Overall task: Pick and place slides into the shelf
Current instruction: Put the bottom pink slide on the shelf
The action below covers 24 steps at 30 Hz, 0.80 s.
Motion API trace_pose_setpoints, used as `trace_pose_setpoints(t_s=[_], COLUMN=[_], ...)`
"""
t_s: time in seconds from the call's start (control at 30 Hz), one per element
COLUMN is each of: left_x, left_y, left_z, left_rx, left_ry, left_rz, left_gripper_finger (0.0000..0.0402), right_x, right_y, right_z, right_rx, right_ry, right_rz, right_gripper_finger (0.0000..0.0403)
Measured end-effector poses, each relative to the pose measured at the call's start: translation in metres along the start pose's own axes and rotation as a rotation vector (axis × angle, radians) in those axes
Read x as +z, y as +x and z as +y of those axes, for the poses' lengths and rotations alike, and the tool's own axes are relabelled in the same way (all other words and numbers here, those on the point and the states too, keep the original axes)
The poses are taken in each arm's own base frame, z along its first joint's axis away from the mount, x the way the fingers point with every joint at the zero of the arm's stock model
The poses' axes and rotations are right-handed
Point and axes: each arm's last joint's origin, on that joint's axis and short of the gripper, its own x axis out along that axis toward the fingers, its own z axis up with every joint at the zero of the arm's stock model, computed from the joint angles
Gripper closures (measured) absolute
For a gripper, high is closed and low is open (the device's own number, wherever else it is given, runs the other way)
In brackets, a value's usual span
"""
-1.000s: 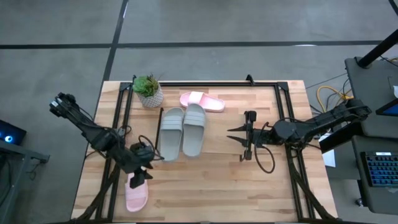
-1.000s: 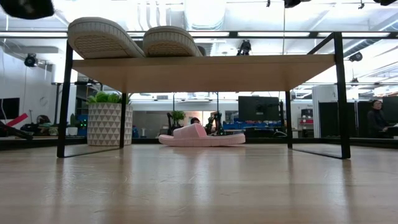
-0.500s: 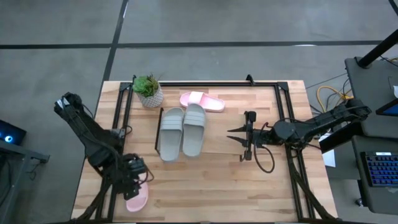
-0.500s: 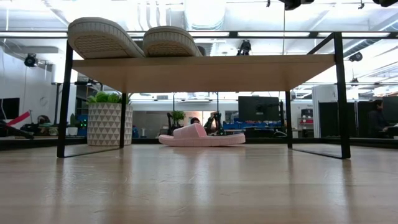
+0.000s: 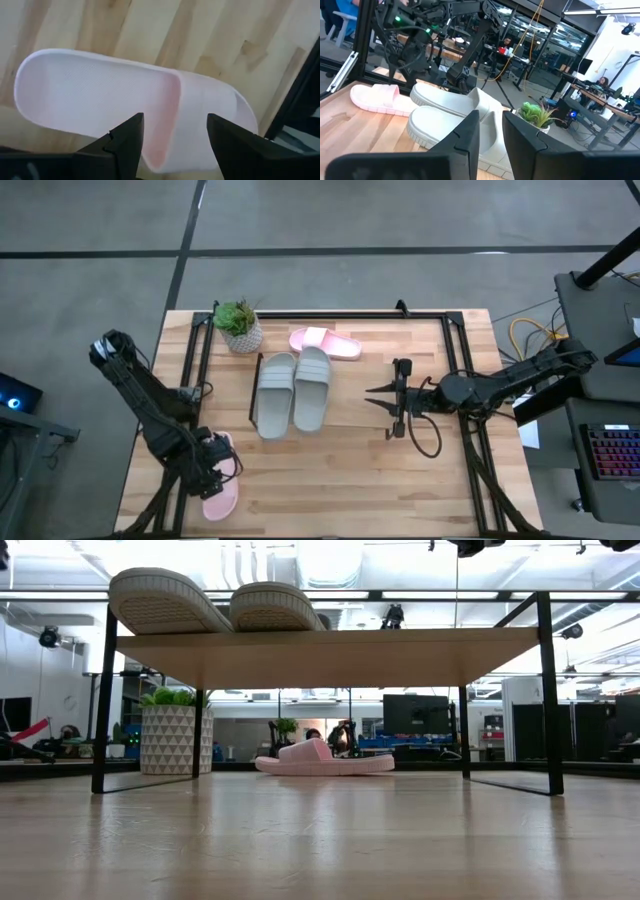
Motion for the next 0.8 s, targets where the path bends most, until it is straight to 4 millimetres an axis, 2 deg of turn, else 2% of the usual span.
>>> trace_pose_setpoints(t_s=[0.3, 0.8], left_x=[-0.005, -0.012], left_y=[0.017, 0.029], left_z=[0.011, 0.033], left_rx=[-0.117, -0.261], left_ry=[-0.005, -0.030], left_rz=[0.010, 0.060], left_gripper_finger=[0.0200, 0.0201], right_x=[-0.004, -0.004], right_y=[-0.001, -0.001], right_z=[0.001, 0.001], right_rx=[0.004, 0.004], right_ry=[-0.005, -0.022], right_rz=[0.010, 0.011], right_gripper_finger=[0.0328, 0.0329])
